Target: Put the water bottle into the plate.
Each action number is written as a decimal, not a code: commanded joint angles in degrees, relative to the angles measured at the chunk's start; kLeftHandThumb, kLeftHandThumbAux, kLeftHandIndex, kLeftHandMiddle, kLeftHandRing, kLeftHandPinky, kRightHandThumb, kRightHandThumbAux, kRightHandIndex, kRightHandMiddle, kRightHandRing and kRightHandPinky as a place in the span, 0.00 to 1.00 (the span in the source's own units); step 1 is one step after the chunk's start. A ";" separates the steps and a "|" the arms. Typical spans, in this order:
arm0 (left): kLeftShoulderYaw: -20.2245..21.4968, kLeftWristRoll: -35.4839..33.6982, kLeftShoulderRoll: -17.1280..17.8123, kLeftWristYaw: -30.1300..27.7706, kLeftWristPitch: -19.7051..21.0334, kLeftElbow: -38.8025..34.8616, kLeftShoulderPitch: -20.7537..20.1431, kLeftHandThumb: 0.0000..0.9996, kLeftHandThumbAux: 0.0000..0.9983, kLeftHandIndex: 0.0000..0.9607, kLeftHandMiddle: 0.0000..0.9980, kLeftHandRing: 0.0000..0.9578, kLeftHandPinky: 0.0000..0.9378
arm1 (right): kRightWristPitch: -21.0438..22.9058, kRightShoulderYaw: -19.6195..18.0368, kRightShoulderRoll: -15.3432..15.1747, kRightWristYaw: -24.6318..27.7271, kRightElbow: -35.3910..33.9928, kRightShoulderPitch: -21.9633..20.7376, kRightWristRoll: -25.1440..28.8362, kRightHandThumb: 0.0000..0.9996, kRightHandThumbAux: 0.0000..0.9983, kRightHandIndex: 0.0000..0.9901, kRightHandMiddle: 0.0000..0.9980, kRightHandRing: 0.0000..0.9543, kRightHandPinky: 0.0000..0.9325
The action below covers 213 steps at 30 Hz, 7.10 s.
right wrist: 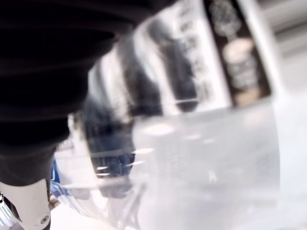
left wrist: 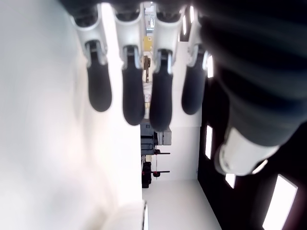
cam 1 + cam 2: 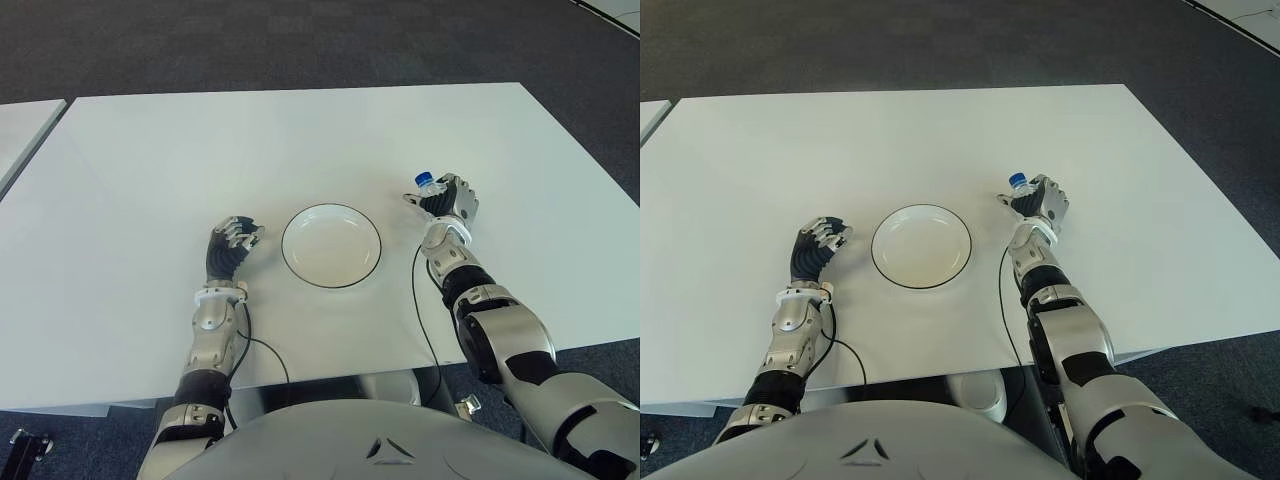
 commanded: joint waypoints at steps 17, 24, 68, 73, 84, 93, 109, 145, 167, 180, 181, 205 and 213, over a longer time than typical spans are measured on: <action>0.21 -0.29 -0.60 0.28 3.59 2.73 1.66 0.71 0.72 0.45 0.50 0.49 0.48 | -9.99 1.96 0.39 -4.24 -20.76 11.20 -0.03 0.70 0.73 0.44 0.87 0.91 0.93; 0.06 0.24 -0.66 0.74 3.35 2.74 1.70 0.71 0.72 0.45 0.51 0.50 0.49 | -7.93 2.49 1.00 -2.82 -31.61 11.70 -1.55 0.70 0.73 0.44 0.88 0.92 0.94; -0.16 2.18 -1.18 4.15 1.10 5.66 0.53 0.71 0.72 0.45 0.55 0.53 0.52 | -43.29 19.12 -4.09 12.59 -43.58 15.36 -10.96 0.71 0.73 0.44 0.88 0.91 0.91; -0.26 2.53 -1.16 4.38 1.08 5.69 0.49 0.71 0.72 0.45 0.54 0.53 0.52 | -43.03 20.68 -4.40 18.63 -44.48 15.59 -10.93 0.71 0.73 0.44 0.87 0.91 0.91; 0.02 2.00 -1.10 4.06 1.42 6.02 0.48 0.71 0.72 0.45 0.53 0.52 0.52 | -37.24 23.62 -5.25 31.72 -46.29 16.56 -13.40 0.71 0.72 0.44 0.86 0.90 0.91; 0.20 2.45 -1.18 5.03 1.56 6.49 0.28 0.71 0.72 0.45 0.53 0.53 0.53 | -33.68 25.91 -6.48 34.87 -47.62 16.54 -18.34 0.71 0.72 0.44 0.88 0.91 0.95; 0.11 2.62 -1.22 5.35 2.50 5.72 0.58 0.71 0.72 0.45 0.54 0.53 0.53 | -33.06 27.45 -7.85 37.58 -47.12 15.40 -20.28 0.70 0.72 0.44 0.85 0.88 0.89; -0.69 2.95 -0.72 4.79 5.72 3.04 1.24 0.71 0.72 0.45 0.51 0.52 0.52 | -26.40 27.55 -8.11 43.19 -52.92 17.62 -21.33 0.07 0.56 0.00 0.00 0.00 0.01; -0.68 2.65 -0.17 4.24 4.83 4.50 0.84 0.71 0.72 0.45 0.53 0.52 0.52 | -25.01 27.78 -7.81 41.45 -52.76 17.76 -22.99 0.04 0.41 0.00 0.00 0.00 0.00; 0.01 1.41 -0.86 4.26 2.62 5.83 0.40 0.71 0.72 0.45 0.55 0.54 0.54 | -23.14 28.27 -7.60 39.56 -52.61 17.87 -25.35 0.06 0.40 0.00 0.00 0.00 0.00; 0.02 1.39 -0.87 4.33 2.61 5.90 0.36 0.71 0.72 0.45 0.55 0.54 0.54 | -23.18 28.15 -7.54 39.21 -52.56 18.00 -25.13 0.05 0.40 0.00 0.00 0.00 0.00; -0.35 2.65 -0.75 5.34 1.94 5.94 0.36 0.71 0.72 0.45 0.57 0.56 0.53 | -25.19 21.22 -7.61 17.74 -49.64 21.27 -21.34 0.00 0.61 0.00 0.00 0.00 0.00; -0.46 2.92 -0.43 5.04 2.64 5.91 0.43 0.71 0.72 0.45 0.57 0.55 0.53 | -26.14 15.23 -4.27 12.28 -49.47 23.97 -13.34 0.14 0.74 0.00 0.00 0.00 0.00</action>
